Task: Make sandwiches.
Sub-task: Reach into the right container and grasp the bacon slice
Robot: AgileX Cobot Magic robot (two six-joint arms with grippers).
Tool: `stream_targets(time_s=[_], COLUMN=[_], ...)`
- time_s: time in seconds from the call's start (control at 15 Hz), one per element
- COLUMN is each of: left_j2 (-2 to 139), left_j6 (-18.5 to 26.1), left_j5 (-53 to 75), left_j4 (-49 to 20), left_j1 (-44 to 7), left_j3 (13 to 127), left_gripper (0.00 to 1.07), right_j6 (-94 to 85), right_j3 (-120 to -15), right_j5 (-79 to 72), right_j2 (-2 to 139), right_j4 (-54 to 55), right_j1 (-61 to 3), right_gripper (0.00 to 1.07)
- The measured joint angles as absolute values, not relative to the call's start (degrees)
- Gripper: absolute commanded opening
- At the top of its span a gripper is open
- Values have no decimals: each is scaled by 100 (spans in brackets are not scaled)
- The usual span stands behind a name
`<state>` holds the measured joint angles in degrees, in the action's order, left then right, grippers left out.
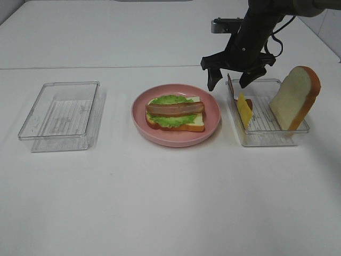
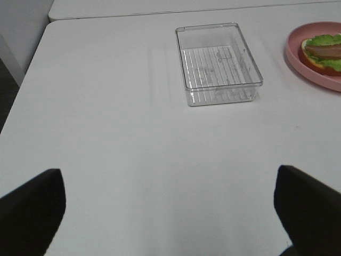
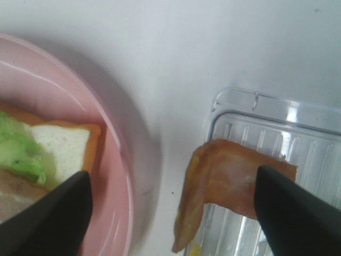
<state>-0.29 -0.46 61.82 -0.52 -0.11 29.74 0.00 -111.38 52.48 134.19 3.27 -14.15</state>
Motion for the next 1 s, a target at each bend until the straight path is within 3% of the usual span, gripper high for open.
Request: stream_targets(time_s=[0.33, 0.53, 0.6, 0.67, 1.0], left_j2=[-29, -29, -29, -29, -29], left_j6=[-46, -46, -46, -46, -46], left_j5=[6182, 6182, 6182, 6182, 6182], left_j4=[-52, -52, -52, -52, -52], left_j1=[-11, -11, -11, -11, -11], left_j3=[2974, 2974, 2974, 2974, 2974], left_gripper=[99, 99, 99, 99, 99], right_j6=[269, 413, 418, 418, 350], right_j3=[-11138, -11138, -11138, -11138, -11138], right_j5=[5208, 5208, 5208, 5208, 5220], right_j2=[13419, 13419, 13419, 13419, 13407], right_j4=[0, -189, -206, -212, -212], right_j1=[-1415, -1415, -1415, -1415, -1415], right_gripper=[51, 22, 5, 0, 0])
